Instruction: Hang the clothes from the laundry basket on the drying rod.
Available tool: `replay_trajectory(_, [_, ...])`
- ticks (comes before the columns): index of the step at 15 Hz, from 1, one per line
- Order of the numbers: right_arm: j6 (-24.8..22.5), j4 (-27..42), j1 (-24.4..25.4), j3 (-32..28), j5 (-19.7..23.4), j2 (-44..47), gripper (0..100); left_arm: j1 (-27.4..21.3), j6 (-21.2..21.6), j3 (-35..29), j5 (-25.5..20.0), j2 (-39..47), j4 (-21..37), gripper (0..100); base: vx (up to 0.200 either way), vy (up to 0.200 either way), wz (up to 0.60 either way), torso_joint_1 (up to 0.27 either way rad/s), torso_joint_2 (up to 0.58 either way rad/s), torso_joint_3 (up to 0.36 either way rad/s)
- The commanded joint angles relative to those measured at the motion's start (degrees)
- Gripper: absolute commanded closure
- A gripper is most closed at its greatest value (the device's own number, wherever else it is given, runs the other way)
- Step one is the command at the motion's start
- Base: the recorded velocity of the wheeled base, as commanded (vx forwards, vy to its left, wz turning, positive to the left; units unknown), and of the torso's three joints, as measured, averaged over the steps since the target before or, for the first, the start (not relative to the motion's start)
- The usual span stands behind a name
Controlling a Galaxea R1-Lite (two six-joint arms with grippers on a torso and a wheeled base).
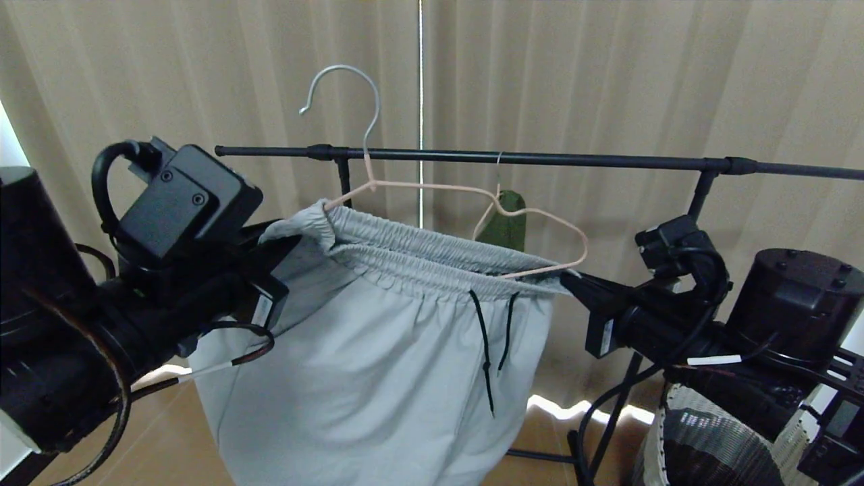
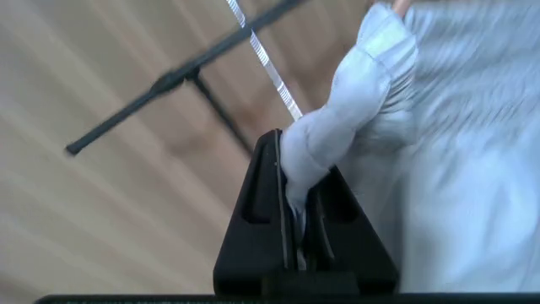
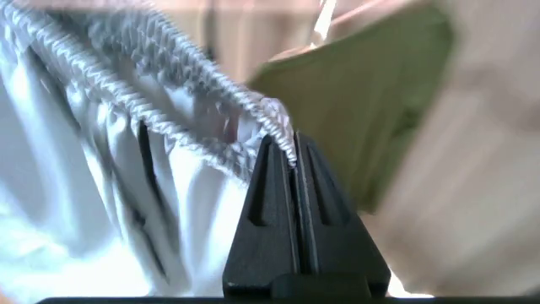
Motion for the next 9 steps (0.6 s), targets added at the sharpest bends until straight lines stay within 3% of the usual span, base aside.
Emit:
replay_trajectory(1, [-0.3,-0.1,-2.3,-0.3,-0.2,-1.4,100,1.6,2.2,4.5,0.1,-1.5,-0.1,100,0.000,0.000,0.00,0.000,0.00,0.000])
replay_trajectory(5, [-0.4,0.0,-2.0,-0.2,-0.1,-1.6,100,4.4,8.0,11.1,-0.3,-1.4,0.0,100,0.000,0.000,0.00,0.000,0.00,0.000])
replay_trajectory(9, [-2.9,0.2,-1.6,0.2,0.3,-2.5,100,7.4,9.7,11.3,-1.8,-0.8,0.0,100,0.000,0.000,0.00,0.000,0.00,0.000])
